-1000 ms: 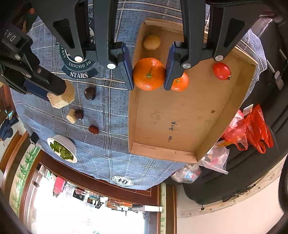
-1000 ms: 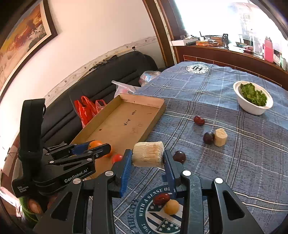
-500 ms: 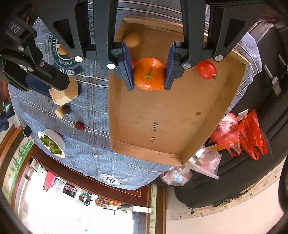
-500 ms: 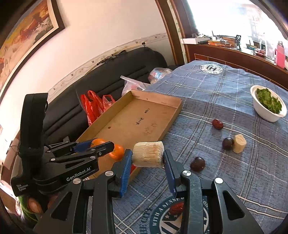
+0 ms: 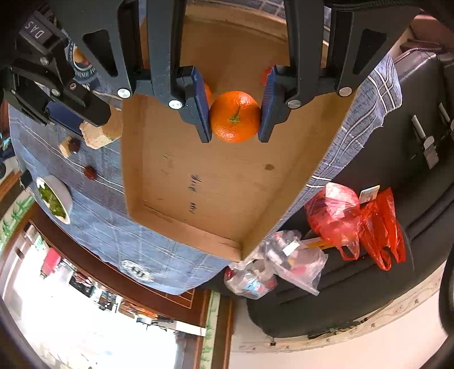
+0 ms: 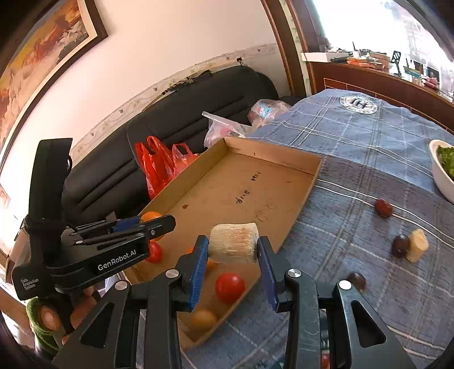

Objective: Organize fruits
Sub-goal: 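Carry the orange tomato and white piece into the cardboard tray and open both grippers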

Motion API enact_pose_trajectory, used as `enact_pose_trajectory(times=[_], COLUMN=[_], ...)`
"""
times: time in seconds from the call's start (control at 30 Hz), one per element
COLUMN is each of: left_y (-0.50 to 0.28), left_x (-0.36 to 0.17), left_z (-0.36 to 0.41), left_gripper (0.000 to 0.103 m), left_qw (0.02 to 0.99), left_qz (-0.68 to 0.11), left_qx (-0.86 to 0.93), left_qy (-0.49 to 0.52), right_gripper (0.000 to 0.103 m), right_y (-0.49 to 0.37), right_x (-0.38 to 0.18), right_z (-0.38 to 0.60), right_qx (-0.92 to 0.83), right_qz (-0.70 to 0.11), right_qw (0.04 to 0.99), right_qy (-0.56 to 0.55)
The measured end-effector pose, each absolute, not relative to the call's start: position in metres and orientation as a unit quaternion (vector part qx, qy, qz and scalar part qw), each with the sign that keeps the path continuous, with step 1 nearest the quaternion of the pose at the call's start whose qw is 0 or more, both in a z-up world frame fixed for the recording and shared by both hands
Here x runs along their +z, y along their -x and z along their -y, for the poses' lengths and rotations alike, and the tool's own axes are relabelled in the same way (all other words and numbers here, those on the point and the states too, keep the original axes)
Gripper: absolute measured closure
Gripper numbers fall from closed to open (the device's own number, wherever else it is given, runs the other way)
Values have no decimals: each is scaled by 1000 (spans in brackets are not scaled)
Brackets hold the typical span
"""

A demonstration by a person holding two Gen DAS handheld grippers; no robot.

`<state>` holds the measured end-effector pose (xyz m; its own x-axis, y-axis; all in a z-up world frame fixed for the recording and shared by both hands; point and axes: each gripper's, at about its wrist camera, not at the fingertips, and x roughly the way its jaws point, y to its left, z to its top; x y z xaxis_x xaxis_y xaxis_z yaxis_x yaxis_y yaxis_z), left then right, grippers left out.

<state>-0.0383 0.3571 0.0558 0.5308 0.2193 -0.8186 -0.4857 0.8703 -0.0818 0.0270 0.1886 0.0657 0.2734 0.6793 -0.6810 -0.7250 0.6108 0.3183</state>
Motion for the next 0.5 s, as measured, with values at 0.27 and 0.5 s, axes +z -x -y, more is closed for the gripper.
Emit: enact_pose_trajectory(times=[0.27, 0.5], left_y=[20, 14], left_x=[31, 14], left_z=[-375, -378], left_gripper=[72, 72], left_qw=[841, 828], left_qz=[-467, -490], left_qx=[221, 225], left_qy=[158, 156], right_gripper=[68, 68], right_y=[-44, -51], right_x=[38, 18], right_z=[-225, -249], right_qx=[439, 440], right_qz=[-438, -454], right_qw=[783, 771], right_qy=[44, 71])
